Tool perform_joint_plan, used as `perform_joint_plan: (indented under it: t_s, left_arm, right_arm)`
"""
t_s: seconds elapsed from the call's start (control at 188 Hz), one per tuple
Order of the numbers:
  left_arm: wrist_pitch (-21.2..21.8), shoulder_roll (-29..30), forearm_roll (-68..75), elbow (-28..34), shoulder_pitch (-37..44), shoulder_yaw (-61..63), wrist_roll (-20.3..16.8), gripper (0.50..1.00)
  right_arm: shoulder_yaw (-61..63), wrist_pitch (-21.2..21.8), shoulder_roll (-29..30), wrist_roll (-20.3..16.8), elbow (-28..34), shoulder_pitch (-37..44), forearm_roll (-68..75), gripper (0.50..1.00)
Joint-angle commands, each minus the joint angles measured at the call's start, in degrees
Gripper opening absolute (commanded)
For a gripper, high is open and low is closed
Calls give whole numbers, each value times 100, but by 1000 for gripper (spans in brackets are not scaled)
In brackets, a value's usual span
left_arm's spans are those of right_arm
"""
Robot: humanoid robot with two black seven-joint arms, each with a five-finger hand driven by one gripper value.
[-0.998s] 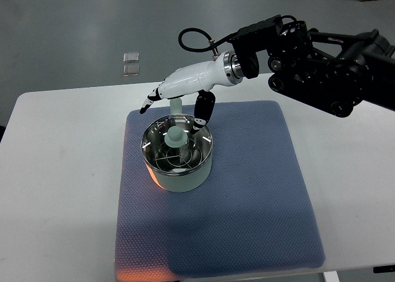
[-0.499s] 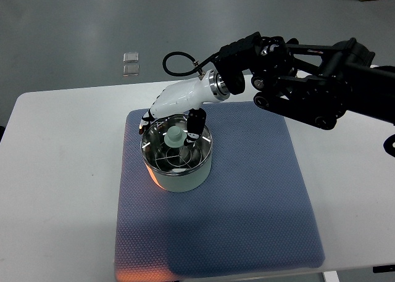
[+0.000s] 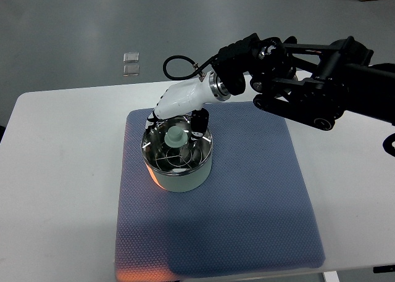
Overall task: Open lid and place right of pot
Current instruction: 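Close the right hand fingers around the green knob of the glass lid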
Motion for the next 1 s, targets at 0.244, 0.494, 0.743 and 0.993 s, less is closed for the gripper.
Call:
perform_joint_plan:
  t_s: [0.244,0.494,0.743,0.993]
  left_arm:
    - [1,0,-1,-61,0,0,0,1000]
    - [1,0,-1,-61,-18,0,0,1000]
    - [1,0,-1,-61,-62,-9,0,1000]
    - [1,0,-1,-61,-79,0,0,1000]
  right_arm:
    - [-81,-56,1,0,-24,95,-125,817]
    - [-125,-47,1,0,-59,174,-125,766]
    - [-116,-29,1,0,-59,157,-116,758]
    - [-116,-20,10,0,-59,148,-125,731]
